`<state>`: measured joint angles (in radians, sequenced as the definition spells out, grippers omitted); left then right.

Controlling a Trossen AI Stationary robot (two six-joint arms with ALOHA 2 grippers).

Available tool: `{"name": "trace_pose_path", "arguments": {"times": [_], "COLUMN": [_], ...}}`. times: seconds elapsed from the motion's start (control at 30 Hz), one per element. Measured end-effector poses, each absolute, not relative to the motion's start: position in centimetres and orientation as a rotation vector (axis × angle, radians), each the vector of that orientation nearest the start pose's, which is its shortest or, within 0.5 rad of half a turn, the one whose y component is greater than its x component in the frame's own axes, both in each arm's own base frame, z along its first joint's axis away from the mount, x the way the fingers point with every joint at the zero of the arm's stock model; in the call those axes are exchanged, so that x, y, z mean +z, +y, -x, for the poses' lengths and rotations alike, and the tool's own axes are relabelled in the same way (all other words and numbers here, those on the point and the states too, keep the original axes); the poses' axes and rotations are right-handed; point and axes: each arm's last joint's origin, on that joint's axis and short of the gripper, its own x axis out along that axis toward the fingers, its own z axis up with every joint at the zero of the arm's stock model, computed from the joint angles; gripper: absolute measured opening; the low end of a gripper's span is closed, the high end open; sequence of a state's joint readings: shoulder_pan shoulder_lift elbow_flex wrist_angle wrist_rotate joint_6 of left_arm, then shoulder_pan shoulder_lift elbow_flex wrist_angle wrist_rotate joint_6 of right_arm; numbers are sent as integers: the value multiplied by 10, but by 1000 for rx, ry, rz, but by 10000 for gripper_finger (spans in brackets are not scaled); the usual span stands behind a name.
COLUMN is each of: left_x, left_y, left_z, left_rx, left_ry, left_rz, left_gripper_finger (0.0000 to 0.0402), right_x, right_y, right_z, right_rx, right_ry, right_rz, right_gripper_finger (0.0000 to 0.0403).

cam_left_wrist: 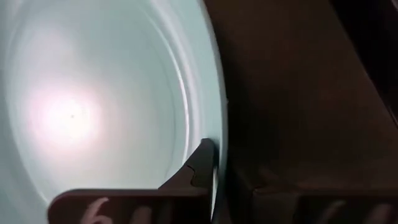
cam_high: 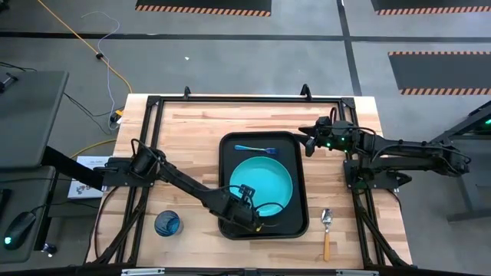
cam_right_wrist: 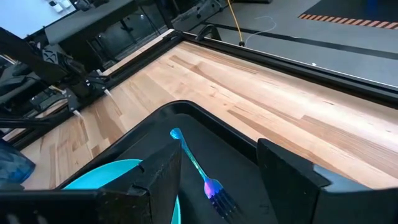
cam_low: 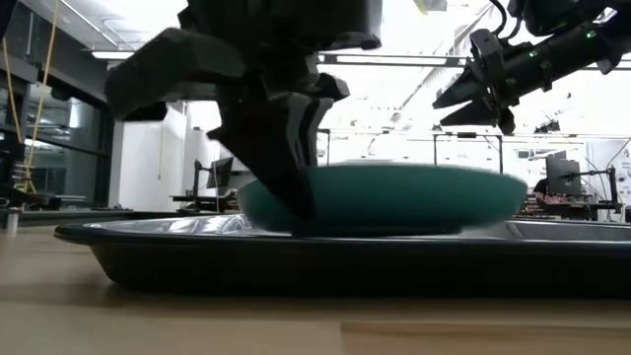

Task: Pick and place plate/cup/fork/spoon on tray
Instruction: Put the blue plate to the right of the blue fork on the black tray, then put the yellow spoon to the left of the blue fork on the black tray

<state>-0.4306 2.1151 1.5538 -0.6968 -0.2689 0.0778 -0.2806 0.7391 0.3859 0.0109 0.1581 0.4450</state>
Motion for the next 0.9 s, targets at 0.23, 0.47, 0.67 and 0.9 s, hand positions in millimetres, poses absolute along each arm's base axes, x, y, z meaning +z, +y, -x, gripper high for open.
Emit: {"name": "trace_pose_path", "arguments": {"times": [0.23,0.47,0.67,0.9], "left_x": [157,158,166,196], "left_y": [-172,-172,-172,-165], "left_z": [-389,-390,-391,-389], "left_rx": [-185,-159,-167,-147], "left_ry": [1187,1176,1176,1299], "left_rz": [-468,-440,-455,-489], "left_gripper_finger": [50,119,185,229], "right_x": [220,220,220,220], "right_y": [-50,-50,-50,-50], "right_z": [-158,-158,-158,-158], "right_rx": [-508,-504,-504,-501], "right_ry": [239,241,244,246], "right_rz": [-479,-481,-481,-482], "right_gripper_finger": [201,201,201,201]}}
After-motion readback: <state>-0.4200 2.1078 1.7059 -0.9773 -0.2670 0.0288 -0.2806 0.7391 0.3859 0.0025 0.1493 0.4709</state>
